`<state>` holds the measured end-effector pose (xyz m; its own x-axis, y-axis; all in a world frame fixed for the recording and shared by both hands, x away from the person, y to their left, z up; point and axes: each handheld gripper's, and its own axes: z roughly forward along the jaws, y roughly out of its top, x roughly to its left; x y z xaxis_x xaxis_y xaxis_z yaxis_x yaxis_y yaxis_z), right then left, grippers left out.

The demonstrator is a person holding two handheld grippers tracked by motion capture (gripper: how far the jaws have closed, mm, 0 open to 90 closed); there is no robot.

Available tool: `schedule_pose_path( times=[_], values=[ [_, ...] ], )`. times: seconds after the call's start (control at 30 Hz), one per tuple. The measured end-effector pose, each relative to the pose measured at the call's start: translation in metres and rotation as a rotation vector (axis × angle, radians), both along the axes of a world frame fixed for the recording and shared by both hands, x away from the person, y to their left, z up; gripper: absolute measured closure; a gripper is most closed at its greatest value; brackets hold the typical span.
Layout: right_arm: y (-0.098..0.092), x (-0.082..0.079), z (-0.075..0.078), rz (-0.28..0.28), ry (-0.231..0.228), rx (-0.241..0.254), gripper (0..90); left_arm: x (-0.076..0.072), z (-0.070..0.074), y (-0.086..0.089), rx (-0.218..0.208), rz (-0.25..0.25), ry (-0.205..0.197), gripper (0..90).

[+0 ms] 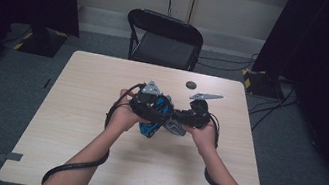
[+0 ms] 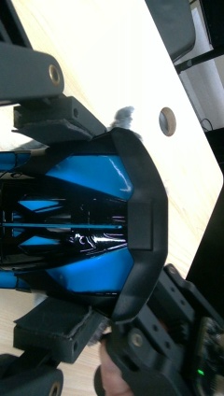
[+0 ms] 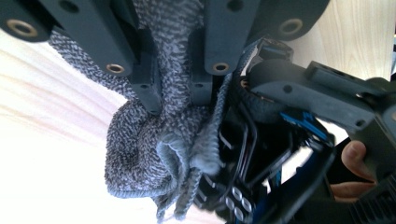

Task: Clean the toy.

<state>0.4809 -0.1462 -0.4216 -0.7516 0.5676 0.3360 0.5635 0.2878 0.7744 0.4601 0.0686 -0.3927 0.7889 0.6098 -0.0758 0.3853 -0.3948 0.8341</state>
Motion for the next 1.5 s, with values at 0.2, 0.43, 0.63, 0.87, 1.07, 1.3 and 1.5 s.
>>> schedule_pose_path(
  times=[0.2, 0.43, 0.63, 0.87, 1.07, 1.3, 1.5],
  values=[
    [0.007, -0.002, -0.008, 0.013, 0.009, -0.004, 79.0, 0.001, 0.004, -0.002, -0.005, -0.004, -0.006, 25.2],
    [0.013, -0.004, -0.016, 0.03, 0.022, -0.001, 79.0, 0.002, 0.008, -0.002, -0.021, 0.004, -0.019, 25.2],
    [0.019, -0.006, -0.023, 0.041, 0.03, 0.004, 79.0, 0.003, 0.01, -0.002, -0.028, 0.009, -0.018, 25.2],
    [0.027, -0.01, -0.032, 0.057, 0.051, 0.001, 79.0, 0.007, 0.012, 0.001, -0.033, 0.024, -0.014, 25.2],
    [0.034, -0.013, -0.041, 0.073, 0.07, 0.006, 79.0, 0.009, 0.013, 0.004, -0.025, 0.031, -0.013, 25.2],
    [0.042, -0.017, -0.046, 0.107, 0.079, -0.019, 79.0, 0.014, 0.016, 0.011, -0.028, 0.066, -0.02, 25.3],
    [0.044, -0.019, -0.044, 0.124, 0.081, -0.037, 78.9, 0.017, 0.021, 0.019, -0.031, 0.091, -0.029, 25.2]
  ],
)
